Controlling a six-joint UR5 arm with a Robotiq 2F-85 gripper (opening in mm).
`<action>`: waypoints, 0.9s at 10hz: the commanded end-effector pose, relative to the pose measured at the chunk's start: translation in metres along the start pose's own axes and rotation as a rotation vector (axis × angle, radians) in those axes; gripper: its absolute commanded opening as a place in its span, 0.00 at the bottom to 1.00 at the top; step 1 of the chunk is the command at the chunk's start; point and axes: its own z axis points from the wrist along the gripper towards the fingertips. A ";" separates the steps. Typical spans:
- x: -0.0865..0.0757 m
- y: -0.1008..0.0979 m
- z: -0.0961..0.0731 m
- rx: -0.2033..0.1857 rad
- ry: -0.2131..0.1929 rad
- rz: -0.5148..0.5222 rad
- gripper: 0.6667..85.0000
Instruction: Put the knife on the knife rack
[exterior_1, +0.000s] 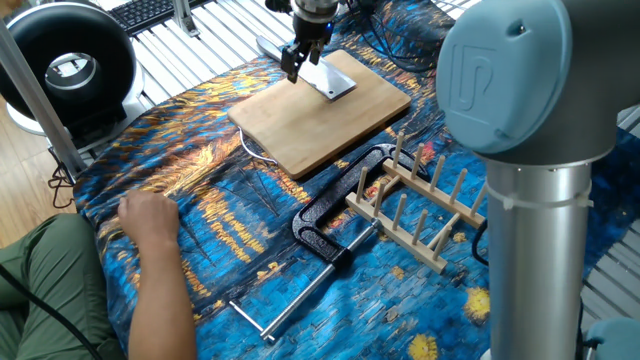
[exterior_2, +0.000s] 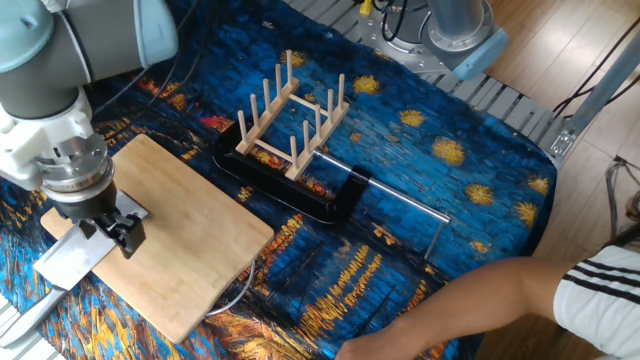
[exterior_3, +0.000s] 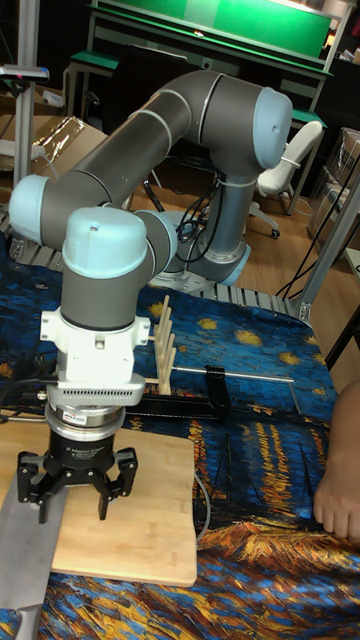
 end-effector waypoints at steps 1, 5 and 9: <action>0.010 0.007 -0.033 -0.004 0.045 0.015 0.81; 0.006 0.041 -0.081 0.004 0.076 0.061 0.81; 0.004 0.046 -0.089 0.015 0.065 0.072 0.79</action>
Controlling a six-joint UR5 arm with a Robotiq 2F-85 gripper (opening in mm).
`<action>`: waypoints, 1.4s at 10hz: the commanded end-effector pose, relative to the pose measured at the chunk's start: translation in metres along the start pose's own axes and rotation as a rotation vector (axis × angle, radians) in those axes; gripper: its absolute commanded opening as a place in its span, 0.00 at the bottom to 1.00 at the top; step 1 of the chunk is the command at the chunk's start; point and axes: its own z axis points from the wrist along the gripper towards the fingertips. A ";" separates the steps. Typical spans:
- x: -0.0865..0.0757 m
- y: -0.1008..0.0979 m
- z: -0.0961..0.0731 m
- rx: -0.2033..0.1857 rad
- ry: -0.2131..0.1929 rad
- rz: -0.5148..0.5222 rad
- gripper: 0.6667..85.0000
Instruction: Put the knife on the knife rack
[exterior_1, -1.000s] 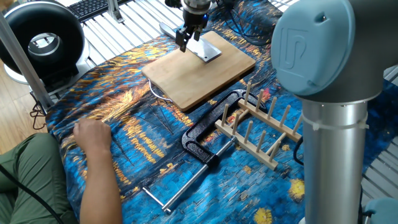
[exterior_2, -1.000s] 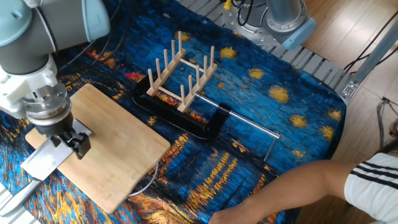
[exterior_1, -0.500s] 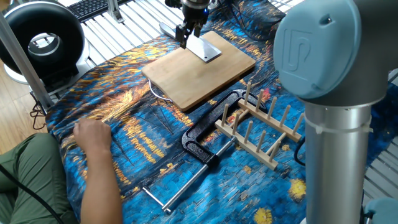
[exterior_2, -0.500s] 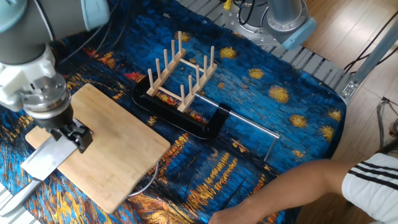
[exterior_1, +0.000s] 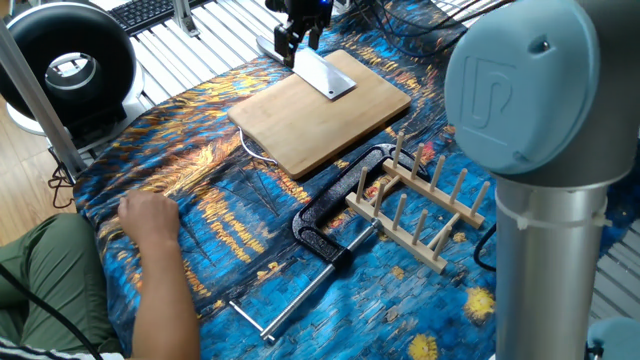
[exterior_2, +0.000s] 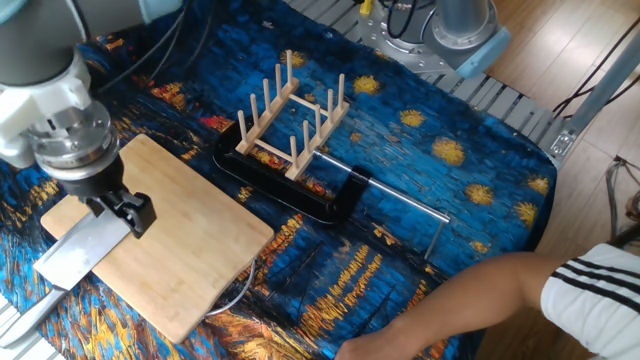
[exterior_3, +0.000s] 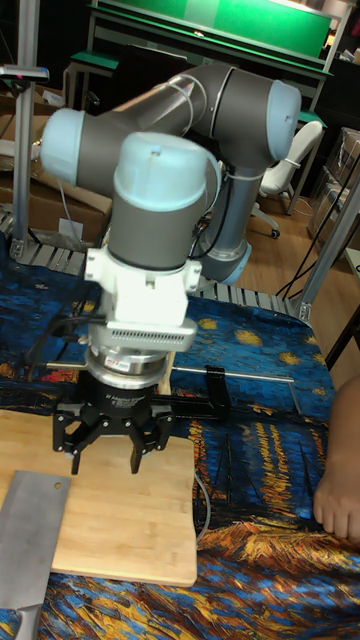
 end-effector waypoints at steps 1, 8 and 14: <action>-0.001 0.015 -0.011 -0.029 -0.002 0.054 0.78; -0.018 -0.003 -0.011 0.040 -0.068 -0.049 0.78; -0.046 -0.062 0.045 0.025 -0.044 -0.117 0.79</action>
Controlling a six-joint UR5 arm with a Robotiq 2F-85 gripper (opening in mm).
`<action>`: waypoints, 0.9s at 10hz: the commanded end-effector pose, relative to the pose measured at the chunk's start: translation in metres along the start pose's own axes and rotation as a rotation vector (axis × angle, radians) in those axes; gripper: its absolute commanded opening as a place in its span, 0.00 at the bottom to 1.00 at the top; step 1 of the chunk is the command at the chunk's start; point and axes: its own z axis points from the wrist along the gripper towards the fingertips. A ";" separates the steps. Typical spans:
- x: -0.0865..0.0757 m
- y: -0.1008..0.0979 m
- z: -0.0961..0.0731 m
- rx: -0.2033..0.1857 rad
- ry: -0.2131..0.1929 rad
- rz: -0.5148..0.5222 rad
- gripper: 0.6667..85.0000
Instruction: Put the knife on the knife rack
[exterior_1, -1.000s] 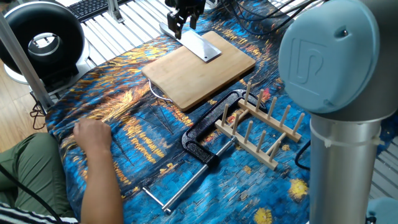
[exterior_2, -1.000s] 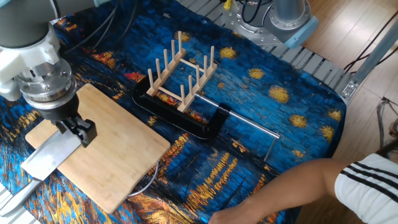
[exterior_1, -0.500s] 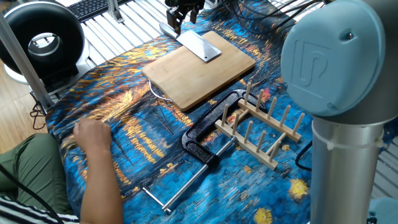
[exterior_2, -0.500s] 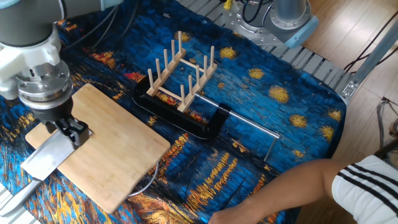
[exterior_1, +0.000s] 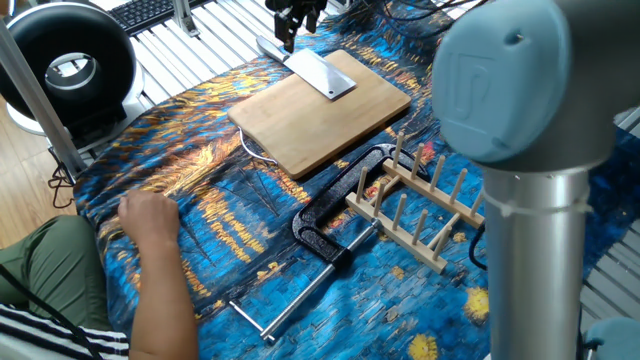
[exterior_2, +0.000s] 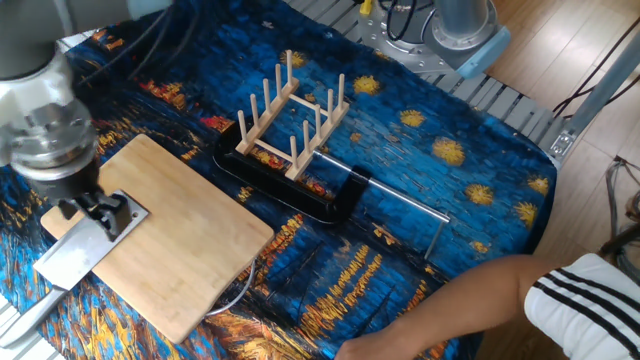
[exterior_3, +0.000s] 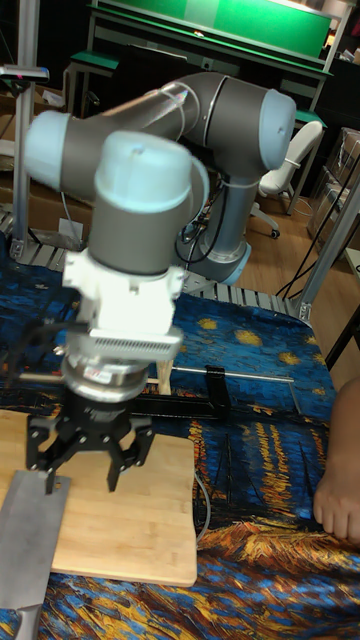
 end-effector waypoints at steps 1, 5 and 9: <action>-0.006 -0.013 0.027 -0.024 -0.011 -0.009 0.78; 0.010 -0.014 0.000 0.012 0.001 0.062 0.78; 0.003 -0.011 0.000 -0.002 -0.024 0.059 0.78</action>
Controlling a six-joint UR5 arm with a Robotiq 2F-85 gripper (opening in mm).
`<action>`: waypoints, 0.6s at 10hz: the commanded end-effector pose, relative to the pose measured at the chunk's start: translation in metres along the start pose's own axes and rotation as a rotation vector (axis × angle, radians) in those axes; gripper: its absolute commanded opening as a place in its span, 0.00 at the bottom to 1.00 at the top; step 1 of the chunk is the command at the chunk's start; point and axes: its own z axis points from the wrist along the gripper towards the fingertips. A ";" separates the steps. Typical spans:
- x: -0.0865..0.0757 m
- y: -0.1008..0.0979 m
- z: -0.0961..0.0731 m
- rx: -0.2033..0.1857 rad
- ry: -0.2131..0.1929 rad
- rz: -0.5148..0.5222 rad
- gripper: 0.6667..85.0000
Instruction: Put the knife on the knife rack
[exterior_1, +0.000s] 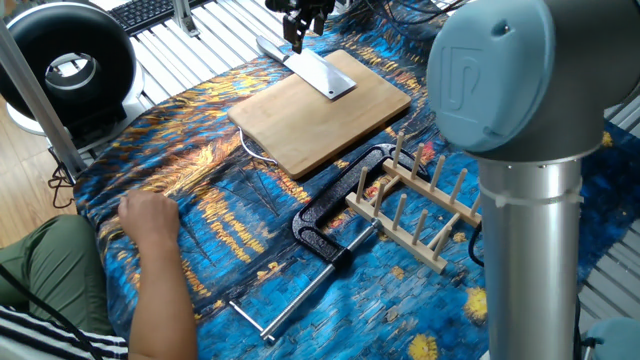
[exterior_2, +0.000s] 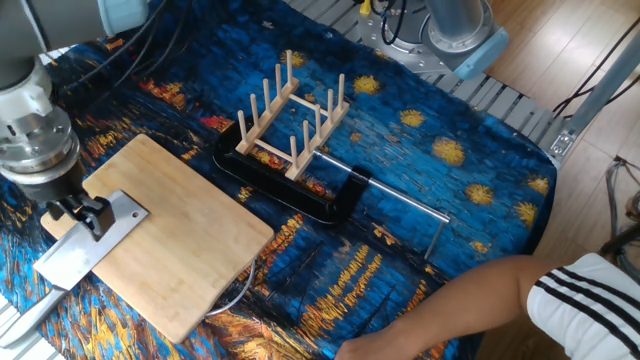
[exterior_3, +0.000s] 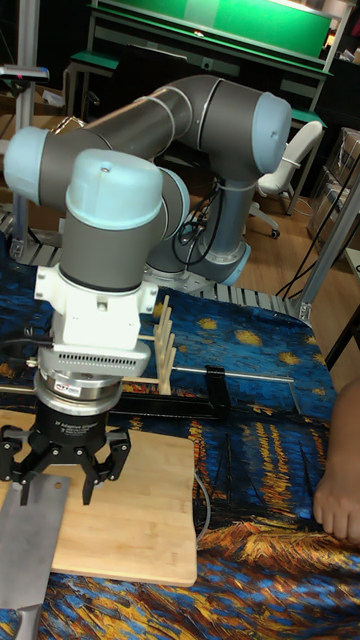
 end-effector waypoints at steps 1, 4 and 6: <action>-0.008 0.002 0.004 -0.039 0.002 -0.029 0.79; -0.042 -0.028 0.045 -0.044 0.009 -0.072 0.79; -0.051 -0.025 0.057 -0.033 0.007 -0.063 0.79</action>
